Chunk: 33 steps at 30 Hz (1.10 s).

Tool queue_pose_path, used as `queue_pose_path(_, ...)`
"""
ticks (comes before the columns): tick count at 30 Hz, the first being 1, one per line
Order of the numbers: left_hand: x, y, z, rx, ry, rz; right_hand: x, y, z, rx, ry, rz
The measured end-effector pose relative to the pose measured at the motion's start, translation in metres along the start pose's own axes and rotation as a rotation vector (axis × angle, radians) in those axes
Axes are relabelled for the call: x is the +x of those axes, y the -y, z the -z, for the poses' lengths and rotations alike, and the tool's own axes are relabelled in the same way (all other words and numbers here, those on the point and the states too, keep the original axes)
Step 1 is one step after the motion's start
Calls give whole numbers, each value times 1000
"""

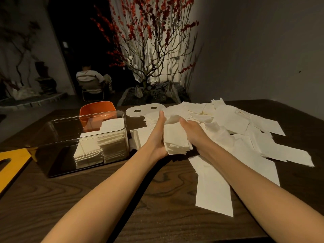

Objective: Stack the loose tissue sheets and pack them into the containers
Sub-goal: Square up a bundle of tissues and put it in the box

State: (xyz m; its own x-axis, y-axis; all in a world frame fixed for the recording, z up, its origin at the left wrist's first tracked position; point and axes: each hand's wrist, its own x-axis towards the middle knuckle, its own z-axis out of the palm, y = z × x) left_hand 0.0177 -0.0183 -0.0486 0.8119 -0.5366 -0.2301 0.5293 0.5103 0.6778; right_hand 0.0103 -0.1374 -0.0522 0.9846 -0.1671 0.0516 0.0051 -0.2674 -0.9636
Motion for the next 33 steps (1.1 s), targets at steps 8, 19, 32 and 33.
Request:
queue_pose_path(8, -8, 13, -12, 95, -79, -89, -2, -3, -17, 173, -32, -199)
queue_pose_path(19, -7, 8, -6, 124, -96, -99, 0, -6, -8, 191, 42, -221)
queue_pose_path(32, -15, 16, 20, 169, -270, -491, -28, -5, 8, 607, 357, -364)
queue_pose_path(33, -18, 15, 24, 163, -242, -511, -27, -7, 7, 682, 319, -374)
